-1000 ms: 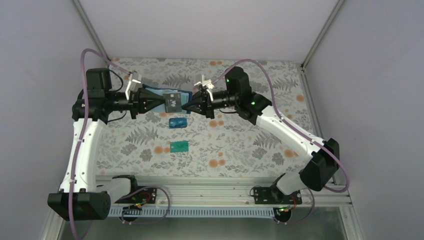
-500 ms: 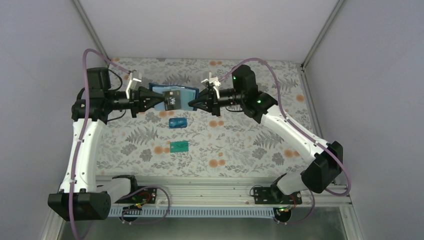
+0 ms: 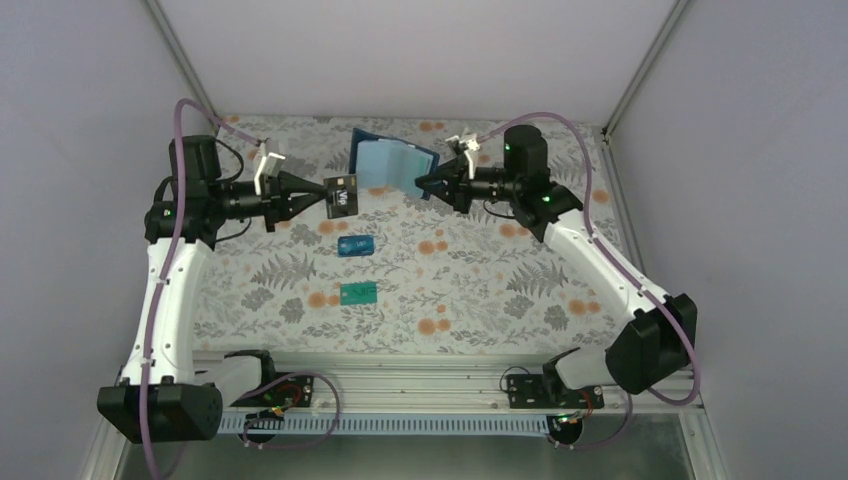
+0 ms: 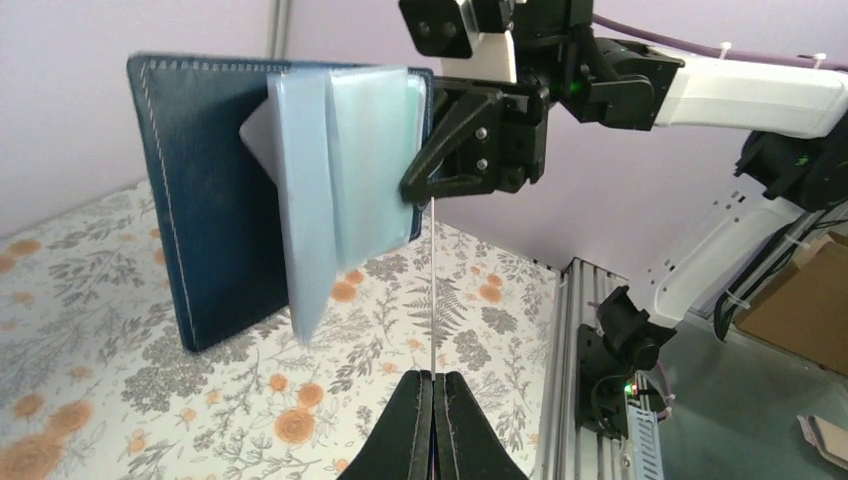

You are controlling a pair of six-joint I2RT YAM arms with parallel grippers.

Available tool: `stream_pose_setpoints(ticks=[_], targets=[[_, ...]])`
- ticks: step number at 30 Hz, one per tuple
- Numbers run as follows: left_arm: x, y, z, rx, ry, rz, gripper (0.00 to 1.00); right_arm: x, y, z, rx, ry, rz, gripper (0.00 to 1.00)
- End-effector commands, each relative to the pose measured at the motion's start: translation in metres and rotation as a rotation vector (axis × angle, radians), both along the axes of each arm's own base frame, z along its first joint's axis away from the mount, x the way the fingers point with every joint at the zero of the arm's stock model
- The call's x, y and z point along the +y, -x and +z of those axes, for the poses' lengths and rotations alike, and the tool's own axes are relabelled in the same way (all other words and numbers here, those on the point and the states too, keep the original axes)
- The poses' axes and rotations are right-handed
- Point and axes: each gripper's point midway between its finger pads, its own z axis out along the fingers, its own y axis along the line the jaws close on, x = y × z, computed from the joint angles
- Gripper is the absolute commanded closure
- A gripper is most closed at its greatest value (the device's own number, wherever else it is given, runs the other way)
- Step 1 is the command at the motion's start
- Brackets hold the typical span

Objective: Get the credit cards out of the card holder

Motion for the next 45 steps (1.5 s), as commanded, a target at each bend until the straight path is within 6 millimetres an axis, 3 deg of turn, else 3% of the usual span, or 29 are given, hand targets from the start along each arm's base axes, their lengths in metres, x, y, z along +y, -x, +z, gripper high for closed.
stream_pose_setpoints(ticks=[1, 5, 10, 15, 22, 33, 38, 45], targets=[[0.005, -0.013, -0.006, 0.022, -0.013, 0.073, 0.98, -0.021, -0.015, 0.020, 0.004, -0.058, -0.118, 0.96], [0.025, -0.048, -0.031, 0.195, 0.005, 0.261, 0.98, -0.033, -0.027, 0.024, 0.027, -0.063, -0.225, 0.96], [0.080, -0.087, -0.075, 0.511, 0.081, 0.588, 0.97, -0.039, -0.027, 0.030, 0.021, -0.068, -0.268, 0.96], [0.121, -0.085, -0.147, 0.890, 0.224, 0.768, 0.98, -0.039, -0.023, 0.034, 0.012, -0.067, -0.256, 0.96], [0.170, -0.095, -0.201, 0.919, 0.180, 1.026, 0.98, -0.039, -0.023, 0.035, 0.007, -0.068, -0.250, 0.96], [0.204, -0.102, -0.283, 0.966, 0.042, 1.210, 0.98, -0.042, -0.017, 0.037, -0.016, -0.060, -0.253, 0.96], [0.210, -0.098, -0.306, 1.001, 0.002, 1.248, 0.98, -0.043, -0.016, 0.036, -0.018, -0.056, -0.257, 0.96], [0.214, -0.075, -0.333, 1.046, -0.051, 1.314, 0.98, -0.044, -0.014, 0.039, -0.029, -0.058, -0.256, 0.96]])
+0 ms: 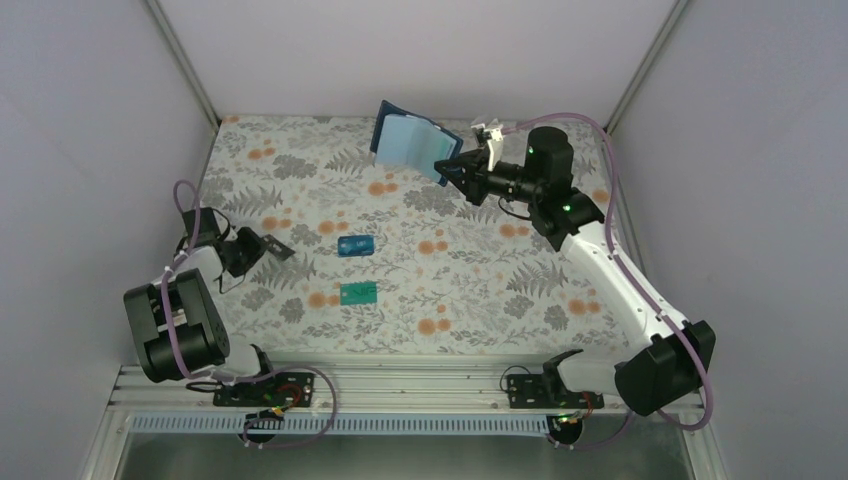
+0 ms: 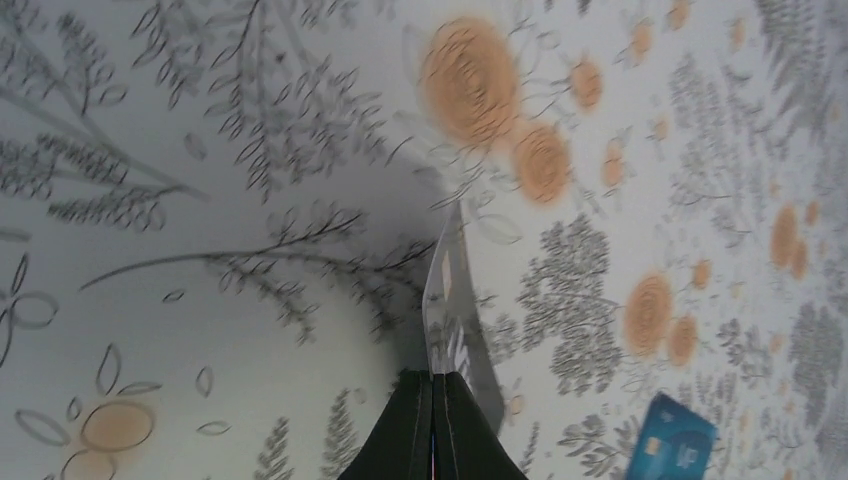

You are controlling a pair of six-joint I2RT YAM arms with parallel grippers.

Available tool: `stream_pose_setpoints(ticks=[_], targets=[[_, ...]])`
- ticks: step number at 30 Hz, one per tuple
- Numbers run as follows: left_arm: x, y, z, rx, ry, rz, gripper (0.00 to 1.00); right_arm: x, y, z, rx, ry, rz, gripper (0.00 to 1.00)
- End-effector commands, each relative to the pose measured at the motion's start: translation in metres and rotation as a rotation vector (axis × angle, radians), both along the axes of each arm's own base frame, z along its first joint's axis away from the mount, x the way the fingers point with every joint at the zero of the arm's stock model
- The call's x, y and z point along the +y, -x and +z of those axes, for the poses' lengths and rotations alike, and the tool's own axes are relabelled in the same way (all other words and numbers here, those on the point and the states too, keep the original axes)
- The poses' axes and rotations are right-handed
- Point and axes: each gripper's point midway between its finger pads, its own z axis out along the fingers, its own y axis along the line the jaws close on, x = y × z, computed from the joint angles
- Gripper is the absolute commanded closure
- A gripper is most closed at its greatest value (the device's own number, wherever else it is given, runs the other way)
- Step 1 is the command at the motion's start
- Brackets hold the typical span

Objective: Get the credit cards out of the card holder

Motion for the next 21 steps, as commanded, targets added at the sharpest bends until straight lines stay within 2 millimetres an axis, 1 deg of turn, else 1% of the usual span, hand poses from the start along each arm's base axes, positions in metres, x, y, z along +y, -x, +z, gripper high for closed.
stream_pose_setpoints(ticks=[1, 3, 5, 6, 7, 10, 13, 15, 16, 17, 18, 20, 21], targets=[[0.009, 0.009, -0.012, 0.020, -0.056, 0.033, 0.97, -0.006, 0.006, 0.014, -0.053, -0.009, -0.007, 0.96], [0.009, 0.011, -0.015, 0.028, -0.060, 0.034, 0.87, -0.006, 0.008, 0.015, -0.058, -0.011, -0.006, 0.96], [0.008, 0.015, -0.017, 0.036, -0.064, 0.033, 0.73, -0.007, 0.009, 0.016, -0.060, -0.011, -0.004, 0.96], [0.007, 0.016, -0.015, 0.030, -0.063, 0.031, 0.67, -0.007, 0.010, 0.016, -0.063, -0.011, -0.002, 0.96], [0.006, 0.017, -0.013, 0.023, -0.060, 0.031, 0.63, -0.007, 0.010, 0.017, -0.065, -0.010, -0.002, 0.96], [0.002, 0.017, -0.001, -0.011, -0.046, 0.027, 0.61, -0.007, 0.011, 0.017, -0.070, -0.008, -0.003, 0.96], [-0.002, 0.002, 0.026, -0.098, -0.054, -0.037, 0.61, -0.007, 0.011, 0.017, -0.071, -0.008, -0.002, 0.96], [-0.001, -0.017, 0.055, -0.178, -0.121, -0.161, 0.62, -0.007, 0.012, 0.018, -0.073, -0.008, 0.003, 0.96], [0.002, -0.025, 0.066, -0.191, -0.175, -0.234, 0.63, -0.007, 0.012, 0.018, -0.072, -0.005, 0.003, 0.96], [0.004, -0.034, 0.083, -0.209, -0.243, -0.338, 0.64, -0.008, 0.013, 0.020, -0.077, -0.003, 0.004, 0.96], [0.001, -0.039, 0.093, -0.228, -0.285, -0.459, 0.64, -0.008, 0.014, 0.021, -0.081, -0.003, 0.004, 0.96], [0.001, -0.038, 0.094, -0.186, -0.364, -0.633, 0.66, -0.009, 0.016, 0.022, -0.087, 0.000, 0.004, 0.96], [0.002, -0.034, 0.091, -0.157, -0.411, -0.716, 0.66, -0.009, 0.015, 0.021, -0.088, 0.001, 0.002, 0.96]])
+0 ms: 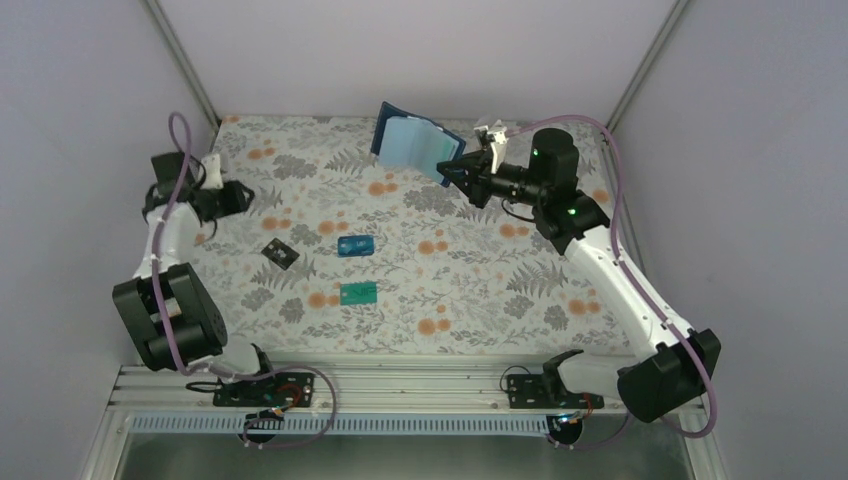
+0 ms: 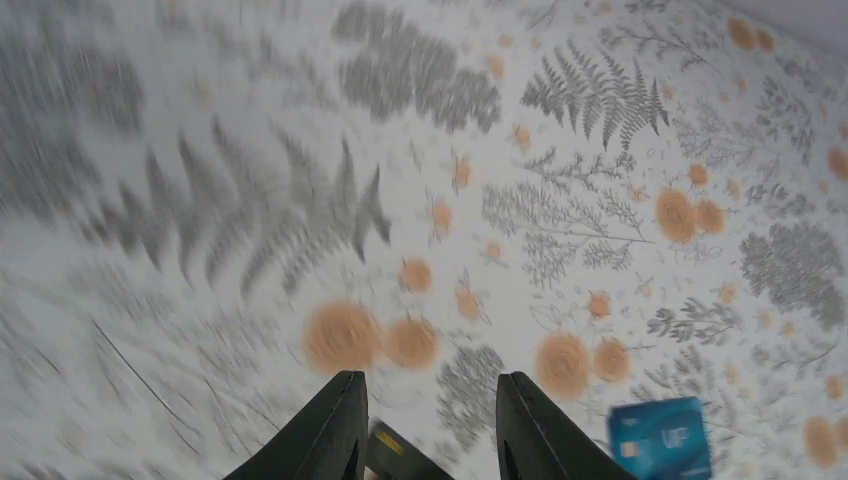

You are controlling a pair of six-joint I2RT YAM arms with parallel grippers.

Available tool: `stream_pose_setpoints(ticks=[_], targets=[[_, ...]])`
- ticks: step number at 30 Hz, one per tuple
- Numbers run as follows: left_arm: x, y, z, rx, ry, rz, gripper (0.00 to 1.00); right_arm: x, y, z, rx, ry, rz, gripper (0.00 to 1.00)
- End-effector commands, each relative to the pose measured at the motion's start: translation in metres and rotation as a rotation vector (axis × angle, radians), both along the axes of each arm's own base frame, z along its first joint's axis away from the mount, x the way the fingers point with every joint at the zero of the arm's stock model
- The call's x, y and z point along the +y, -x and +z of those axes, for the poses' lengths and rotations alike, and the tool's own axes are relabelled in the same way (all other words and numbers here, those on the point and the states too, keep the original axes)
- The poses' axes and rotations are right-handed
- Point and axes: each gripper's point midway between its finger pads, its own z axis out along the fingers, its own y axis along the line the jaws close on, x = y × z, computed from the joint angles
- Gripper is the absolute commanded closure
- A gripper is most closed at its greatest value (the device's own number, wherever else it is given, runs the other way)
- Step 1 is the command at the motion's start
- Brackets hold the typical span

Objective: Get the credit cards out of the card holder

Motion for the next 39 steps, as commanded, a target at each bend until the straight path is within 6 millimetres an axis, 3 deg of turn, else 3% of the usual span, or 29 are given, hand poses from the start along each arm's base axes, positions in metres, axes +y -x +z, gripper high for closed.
stream_pose_setpoints(ticks=[1, 4, 7, 10, 15, 21, 25, 32, 39], targets=[[-0.008, 0.019, -0.001, 0.074, -0.267, -0.438, 0.66, -0.005, 0.007, 0.015, -0.058, -0.006, -0.002, 0.96], [-0.014, 0.041, -0.019, 0.133, -0.436, -0.635, 0.65, -0.005, 0.007, 0.014, -0.057, -0.008, 0.000, 0.96], [-0.031, 0.070, -0.058, 0.247, -0.575, -0.822, 0.63, -0.005, 0.007, 0.015, -0.059, -0.007, -0.003, 0.96], [-0.038, 0.083, -0.085, 0.310, -0.609, -0.907, 0.64, -0.006, 0.008, 0.014, -0.057, -0.003, -0.004, 0.96], [-0.029, 0.087, -0.107, 0.401, -0.627, -0.931, 0.67, -0.009, 0.010, 0.015, -0.065, 0.009, -0.018, 0.95], [-0.032, 0.103, -0.124, 0.467, -0.621, -0.999, 0.68, -0.009, 0.009, 0.013, -0.067, 0.011, -0.023, 0.95], [-0.031, 0.101, -0.141, 0.486, -0.672, -0.996, 0.70, -0.009, 0.008, 0.011, -0.065, 0.015, -0.020, 0.95], [-0.040, 0.081, -0.150, 0.453, -0.631, -0.950, 0.72, -0.010, 0.008, 0.009, -0.068, 0.023, -0.023, 0.95], [-0.068, 0.076, -0.152, 0.414, -0.545, -0.986, 0.72, -0.011, 0.010, 0.008, -0.073, 0.027, -0.027, 0.95]])
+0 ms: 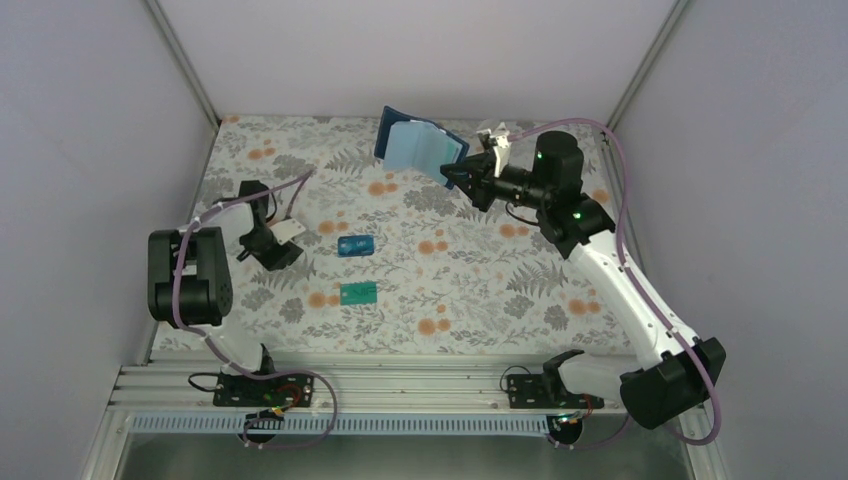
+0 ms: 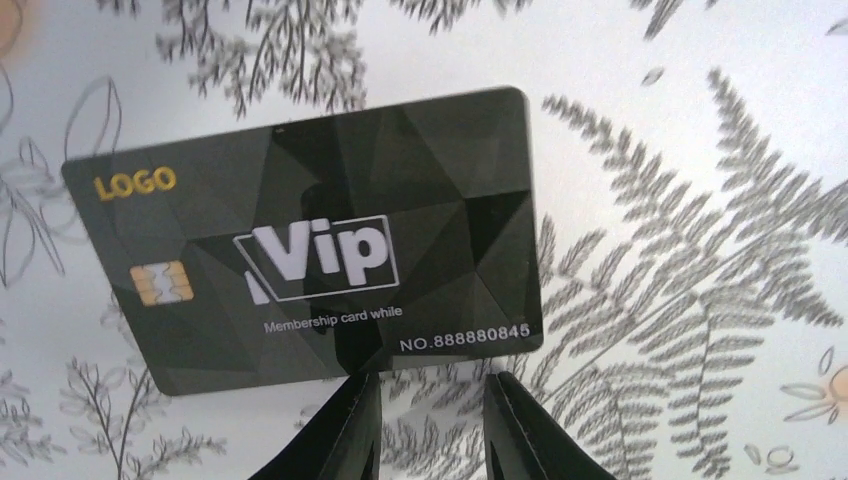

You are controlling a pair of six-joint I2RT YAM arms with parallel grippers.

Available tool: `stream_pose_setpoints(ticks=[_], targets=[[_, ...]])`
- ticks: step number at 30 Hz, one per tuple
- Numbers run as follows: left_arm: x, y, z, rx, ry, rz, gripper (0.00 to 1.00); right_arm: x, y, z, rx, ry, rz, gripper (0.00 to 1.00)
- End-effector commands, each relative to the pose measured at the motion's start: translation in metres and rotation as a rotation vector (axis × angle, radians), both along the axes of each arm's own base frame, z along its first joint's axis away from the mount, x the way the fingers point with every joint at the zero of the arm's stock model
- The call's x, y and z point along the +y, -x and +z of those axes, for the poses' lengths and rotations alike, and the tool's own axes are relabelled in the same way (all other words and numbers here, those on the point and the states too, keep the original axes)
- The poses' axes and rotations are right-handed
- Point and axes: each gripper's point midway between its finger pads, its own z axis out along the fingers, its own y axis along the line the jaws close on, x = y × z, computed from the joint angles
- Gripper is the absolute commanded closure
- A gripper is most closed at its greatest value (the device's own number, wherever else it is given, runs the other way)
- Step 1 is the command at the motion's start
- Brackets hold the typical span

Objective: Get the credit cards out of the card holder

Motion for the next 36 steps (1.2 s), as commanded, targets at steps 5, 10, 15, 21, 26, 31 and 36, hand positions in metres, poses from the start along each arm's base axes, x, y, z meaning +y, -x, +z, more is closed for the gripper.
stream_pose_setpoints(ticks=[5, 10, 15, 21, 26, 31, 36], targets=[[-0.030, -0.003, -0.026, 0.034, 0.100, -0.001, 0.72, -0.007, 0.004, 0.006, -0.044, 0.006, -0.022, 0.95], [-0.042, -0.002, -0.022, 0.037, 0.147, -0.001, 0.72, -0.008, 0.006, 0.007, -0.045, 0.006, -0.020, 0.95], [-0.042, 0.004, -0.011, 0.046, 0.146, -0.034, 0.72, -0.010, 0.007, 0.005, -0.054, 0.039, -0.026, 0.95], [-0.070, -0.009, 0.047, -0.012, 0.315, -0.001, 0.70, -0.013, 0.006, 0.011, -0.093, 0.028, -0.050, 0.95], [-0.093, -0.037, 0.127, -0.170, 0.471, 0.005, 0.56, -0.014, -0.005, 0.018, -0.086, 0.002, -0.093, 0.95], [-0.112, -0.052, 0.213, -0.329, 0.614, -0.011, 0.42, -0.012, -0.012, 0.007, -0.038, 0.006, -0.101, 0.95], [-0.132, -0.041, 0.303, -0.471, 0.767, -0.096, 0.22, -0.005, -0.009, 0.003, -0.011, 0.006, -0.047, 0.94]])
